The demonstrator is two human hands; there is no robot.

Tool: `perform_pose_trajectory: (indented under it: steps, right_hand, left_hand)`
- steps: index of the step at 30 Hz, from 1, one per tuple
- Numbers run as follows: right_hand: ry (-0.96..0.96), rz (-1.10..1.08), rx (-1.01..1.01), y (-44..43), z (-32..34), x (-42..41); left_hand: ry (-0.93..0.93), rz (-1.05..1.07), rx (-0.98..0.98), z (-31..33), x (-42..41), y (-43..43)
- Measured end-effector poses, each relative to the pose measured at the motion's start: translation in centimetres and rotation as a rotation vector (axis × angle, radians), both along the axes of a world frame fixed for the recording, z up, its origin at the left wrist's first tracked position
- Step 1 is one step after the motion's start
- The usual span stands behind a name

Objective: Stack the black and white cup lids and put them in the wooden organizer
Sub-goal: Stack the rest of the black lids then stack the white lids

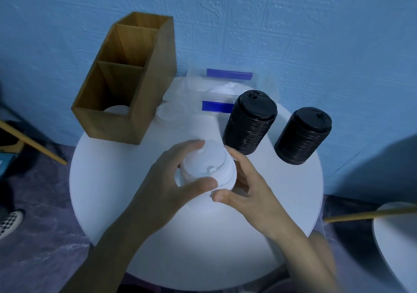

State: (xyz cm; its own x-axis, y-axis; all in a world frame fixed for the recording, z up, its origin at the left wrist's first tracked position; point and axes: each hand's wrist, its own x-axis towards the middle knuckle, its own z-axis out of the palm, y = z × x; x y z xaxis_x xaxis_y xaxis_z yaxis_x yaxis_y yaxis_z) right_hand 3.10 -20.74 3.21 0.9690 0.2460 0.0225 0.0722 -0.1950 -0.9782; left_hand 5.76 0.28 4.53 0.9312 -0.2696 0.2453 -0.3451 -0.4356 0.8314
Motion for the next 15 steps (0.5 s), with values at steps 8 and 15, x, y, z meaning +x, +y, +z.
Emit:
perform_pose_trajectory:
  steps: [8,15]
  right_hand:
    - [0.013,-0.002,0.024,0.1,0.1,-0.4]
    - [-0.011,0.022,0.005,0.0,0.1,-0.2]
  left_hand:
    - [0.050,-0.109,-0.012,-0.7,-0.7,1.1]
    - [0.094,-0.063,-0.165,-1.0,-0.7,0.5]
